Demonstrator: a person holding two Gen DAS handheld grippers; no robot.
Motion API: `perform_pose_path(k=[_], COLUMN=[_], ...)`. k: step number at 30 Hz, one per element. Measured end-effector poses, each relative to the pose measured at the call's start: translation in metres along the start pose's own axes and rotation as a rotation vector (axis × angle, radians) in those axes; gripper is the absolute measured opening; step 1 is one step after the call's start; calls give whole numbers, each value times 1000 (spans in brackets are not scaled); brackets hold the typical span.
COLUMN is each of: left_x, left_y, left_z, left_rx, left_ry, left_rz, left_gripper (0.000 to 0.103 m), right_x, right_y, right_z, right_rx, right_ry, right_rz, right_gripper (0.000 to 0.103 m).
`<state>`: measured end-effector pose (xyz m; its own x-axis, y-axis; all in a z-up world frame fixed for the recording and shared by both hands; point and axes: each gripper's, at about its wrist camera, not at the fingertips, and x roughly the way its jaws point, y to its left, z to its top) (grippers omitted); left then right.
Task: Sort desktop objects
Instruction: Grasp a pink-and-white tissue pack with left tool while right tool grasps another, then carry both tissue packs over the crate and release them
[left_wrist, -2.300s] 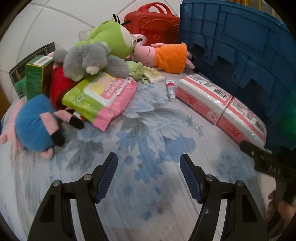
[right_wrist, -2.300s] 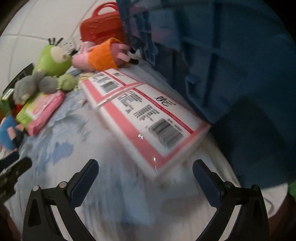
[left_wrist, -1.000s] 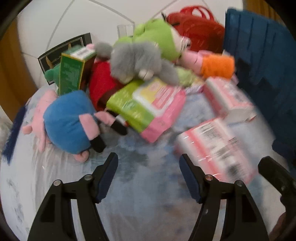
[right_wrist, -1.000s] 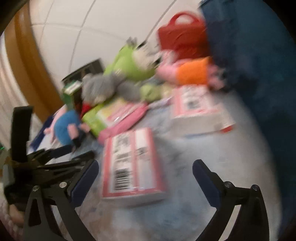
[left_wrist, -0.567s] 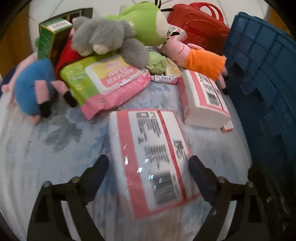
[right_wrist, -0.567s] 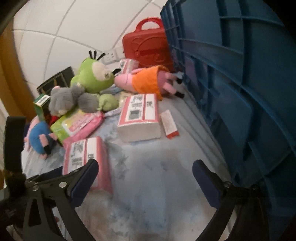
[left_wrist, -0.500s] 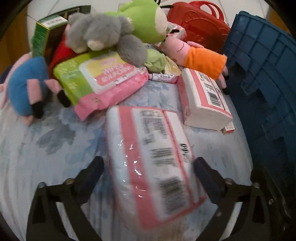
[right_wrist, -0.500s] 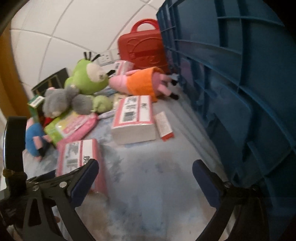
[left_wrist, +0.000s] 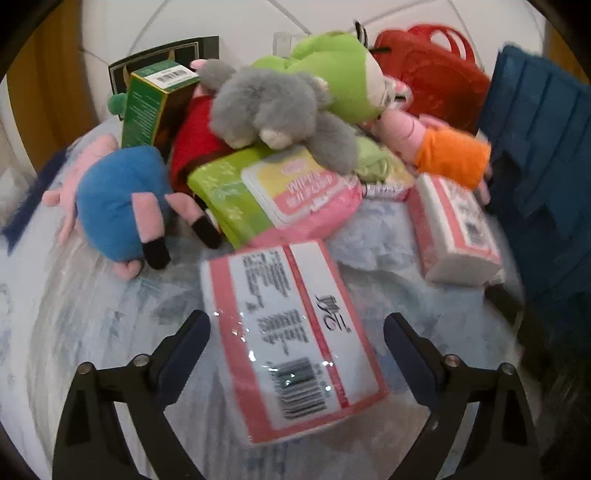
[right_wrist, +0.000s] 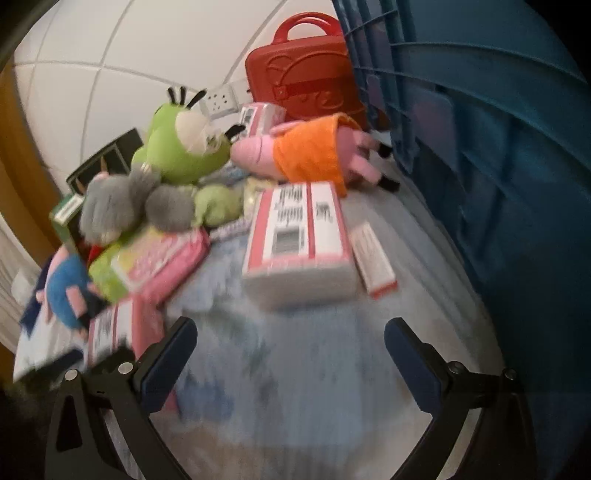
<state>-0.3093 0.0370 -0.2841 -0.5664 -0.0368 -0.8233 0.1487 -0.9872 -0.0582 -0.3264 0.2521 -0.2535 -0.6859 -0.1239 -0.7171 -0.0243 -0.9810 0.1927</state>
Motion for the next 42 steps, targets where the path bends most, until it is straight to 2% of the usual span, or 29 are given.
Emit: perform_pose_path(k=[2, 5, 8, 12, 13, 14, 18, 20, 24, 28, 29, 30, 32, 37, 42], left_x=[11, 22, 48, 53, 52, 50, 44, 39, 31, 21, 16, 13, 2, -37, -88], left_y=[-15, -16, 3, 13, 14, 15, 23, 25, 24, 25, 25, 26, 26, 38, 43], left_z=[-7, -7, 4, 8, 8, 6, 0, -5, -13, -15, -17, -17, -17, -11, 4], left_rx=[69, 93, 37, 31, 36, 40, 40, 44, 50, 60, 62, 67, 84, 99, 111], left_ry=[-4, -47, 14, 12, 12, 14, 28, 37, 47, 38, 34, 29, 9, -62, -161], left_rz=[105, 158, 119, 104, 98, 100, 96, 95, 88, 106, 107, 107, 117, 109, 82], left_gripper=[97, 97, 94, 92, 92, 92, 92, 92, 92, 91, 91, 91, 91, 91, 91], right_x=[10, 28, 50, 76, 79, 79, 55, 36, 11, 12, 18, 21, 21, -20, -80], right_y=[-1, 2, 8, 13, 13, 13, 27, 37, 49, 52, 54, 54, 58, 72, 99], right_z=[8, 13, 19, 27, 26, 25, 2, -21, -46, -39, -34, -32, -31, -28, -13], right_rx=[-14, -58, -104, -137, -141, -143, -202, -234, -269, -263, -257, -250, -256, -266, -299], right_ry=[4, 12, 14, 37, 52, 61, 116, 162, 202, 185, 193, 213, 212, 134, 5], right_rz=[-11, -17, -35, -60, -66, -67, -9, 24, 64, 55, 49, 53, 39, 33, 31], right_gripper=[103, 103, 103, 102, 92, 91, 91, 91, 95, 101, 99, 89, 89, 88, 88])
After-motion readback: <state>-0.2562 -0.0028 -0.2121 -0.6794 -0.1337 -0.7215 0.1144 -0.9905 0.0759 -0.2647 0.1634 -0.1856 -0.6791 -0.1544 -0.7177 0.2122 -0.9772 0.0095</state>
